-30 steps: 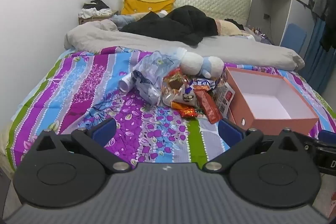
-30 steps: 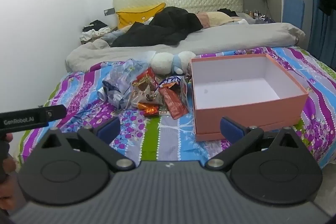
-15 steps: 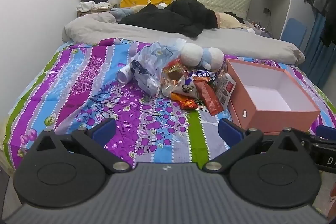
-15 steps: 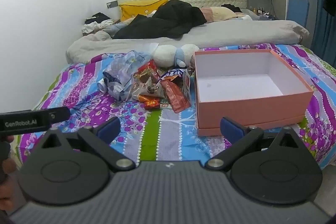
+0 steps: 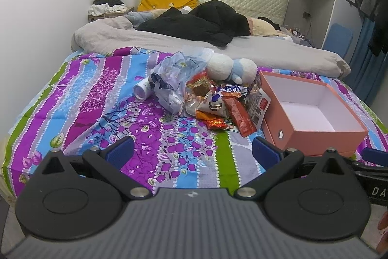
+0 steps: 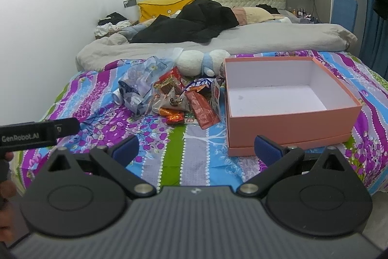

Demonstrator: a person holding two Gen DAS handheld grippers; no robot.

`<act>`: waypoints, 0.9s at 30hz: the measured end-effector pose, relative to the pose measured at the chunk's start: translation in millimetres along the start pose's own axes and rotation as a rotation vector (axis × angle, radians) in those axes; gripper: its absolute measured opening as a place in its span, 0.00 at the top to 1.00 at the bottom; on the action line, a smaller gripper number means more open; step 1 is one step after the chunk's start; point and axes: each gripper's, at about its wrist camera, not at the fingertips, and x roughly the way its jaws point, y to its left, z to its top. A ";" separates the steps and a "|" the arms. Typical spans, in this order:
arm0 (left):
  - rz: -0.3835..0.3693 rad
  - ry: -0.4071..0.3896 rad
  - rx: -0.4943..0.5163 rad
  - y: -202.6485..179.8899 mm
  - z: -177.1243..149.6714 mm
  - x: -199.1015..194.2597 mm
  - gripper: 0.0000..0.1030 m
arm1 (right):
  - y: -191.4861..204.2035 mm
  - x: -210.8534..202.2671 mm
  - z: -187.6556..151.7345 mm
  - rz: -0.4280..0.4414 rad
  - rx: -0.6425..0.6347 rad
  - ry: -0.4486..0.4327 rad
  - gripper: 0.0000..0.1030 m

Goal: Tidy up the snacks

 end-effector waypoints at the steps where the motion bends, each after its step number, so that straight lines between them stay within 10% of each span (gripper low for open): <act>1: -0.001 0.001 0.000 0.2 -1.2 0.6 0.00 | -0.3 -0.1 -0.6 0.000 0.001 -0.001 0.00; 27: -0.009 0.023 0.013 -0.6 -8.7 4.7 0.00 | -5.1 1.2 -7.2 -0.003 0.037 0.030 0.00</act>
